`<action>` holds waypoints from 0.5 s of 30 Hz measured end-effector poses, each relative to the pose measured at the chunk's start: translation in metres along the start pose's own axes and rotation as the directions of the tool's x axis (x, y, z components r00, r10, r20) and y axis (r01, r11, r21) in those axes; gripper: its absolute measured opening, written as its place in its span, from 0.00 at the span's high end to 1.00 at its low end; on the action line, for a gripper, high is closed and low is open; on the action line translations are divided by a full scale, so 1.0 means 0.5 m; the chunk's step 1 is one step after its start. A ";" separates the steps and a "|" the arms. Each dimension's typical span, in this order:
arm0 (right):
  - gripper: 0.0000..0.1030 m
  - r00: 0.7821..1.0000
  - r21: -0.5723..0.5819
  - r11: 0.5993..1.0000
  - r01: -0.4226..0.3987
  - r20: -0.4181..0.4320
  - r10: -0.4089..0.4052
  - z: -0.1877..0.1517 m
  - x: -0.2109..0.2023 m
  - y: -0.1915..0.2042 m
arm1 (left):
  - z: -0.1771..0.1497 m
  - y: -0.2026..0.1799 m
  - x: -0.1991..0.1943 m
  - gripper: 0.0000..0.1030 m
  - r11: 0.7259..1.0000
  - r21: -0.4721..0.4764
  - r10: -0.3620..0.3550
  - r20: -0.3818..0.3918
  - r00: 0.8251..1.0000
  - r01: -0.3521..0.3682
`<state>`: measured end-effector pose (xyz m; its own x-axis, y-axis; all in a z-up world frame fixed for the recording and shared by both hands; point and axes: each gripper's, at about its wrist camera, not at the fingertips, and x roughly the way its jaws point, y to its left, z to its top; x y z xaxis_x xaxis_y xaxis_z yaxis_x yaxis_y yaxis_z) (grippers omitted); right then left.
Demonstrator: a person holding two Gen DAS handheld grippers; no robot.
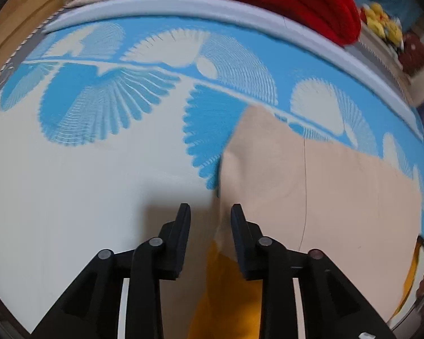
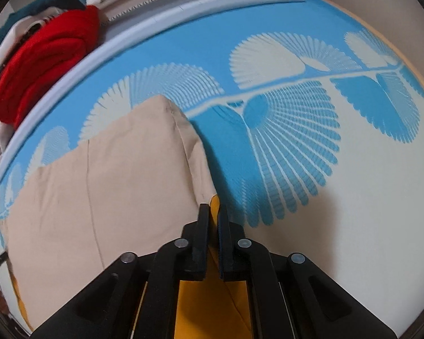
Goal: Fold large clothes
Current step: 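Lower the folded hem onto the jacket and open both tools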
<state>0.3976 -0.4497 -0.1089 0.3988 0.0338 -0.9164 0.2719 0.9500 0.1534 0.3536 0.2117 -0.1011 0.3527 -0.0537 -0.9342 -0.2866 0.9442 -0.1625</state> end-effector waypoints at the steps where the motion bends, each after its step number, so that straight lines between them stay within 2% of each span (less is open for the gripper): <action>1: 0.89 1.000 -0.009 1.000 0.026 0.002 -0.026 -0.002 -0.006 -0.003 | -0.003 0.001 -0.022 0.74 0.999 0.011 -0.038 0.014 0.999 0.037; 3: 0.80 0.998 -0.019 0.998 0.054 0.031 -0.053 -0.004 -0.027 -0.010 | -0.011 -0.010 -0.041 0.74 0.993 0.054 -0.103 0.001 0.995 0.103; 5: 0.76 0.995 -0.038 0.996 0.077 0.072 -0.074 -0.011 -0.058 -0.011 | -0.045 -0.044 -0.046 0.74 0.965 0.167 -0.192 -0.083 0.978 0.204; 6: 0.76 0.994 -0.065 0.996 0.067 0.091 -0.061 -0.015 -0.075 -0.007 | -0.059 -0.057 -0.044 0.74 0.951 0.204 -0.210 -0.117 0.971 0.231; 7: 0.76 0.995 -0.105 0.994 0.024 0.101 -0.013 -0.021 -0.091 -0.002 | -0.089 -0.077 -0.034 0.74 0.927 0.271 -0.216 -0.179 0.960 0.259; 9: 0.76 0.991 -0.193 0.975 -0.107 0.054 0.120 -0.042 -0.105 0.011 | -0.127 -0.099 -0.013 0.74 0.904 0.344 -0.177 -0.241 0.954 0.255; 11: 0.76 0.969 -0.292 0.924 -0.245 -0.095 0.227 -0.086 -0.089 0.030 | -0.170 -0.105 0.026 0.73 0.889 0.402 -0.096 -0.301 0.949 0.218; 12: 0.76 0.964 -0.338 0.906 -0.256 -0.160 0.213 -0.111 -0.074 0.036 | -0.186 -0.103 0.041 0.73 0.884 0.428 -0.049 -0.315 0.948 0.188; 13: 0.77 0.966 -0.381 0.896 -0.231 -0.197 0.165 -0.132 -0.060 0.040 | -0.202 -0.098 0.052 0.72 0.876 0.460 0.009 -0.319 0.948 0.147; 15: 0.77 0.967 -0.460 0.876 -0.147 -0.252 0.030 -0.176 -0.028 0.035 | -0.208 -0.094 0.039 0.73 0.878 0.461 0.025 -0.315 0.949 0.130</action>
<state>0.3197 -0.4064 -0.1258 0.1733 0.1392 -0.9750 -0.2231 0.9698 0.0988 0.2813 0.1323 -0.1450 0.0463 -0.1295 -0.9905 0.2046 0.9718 -0.1175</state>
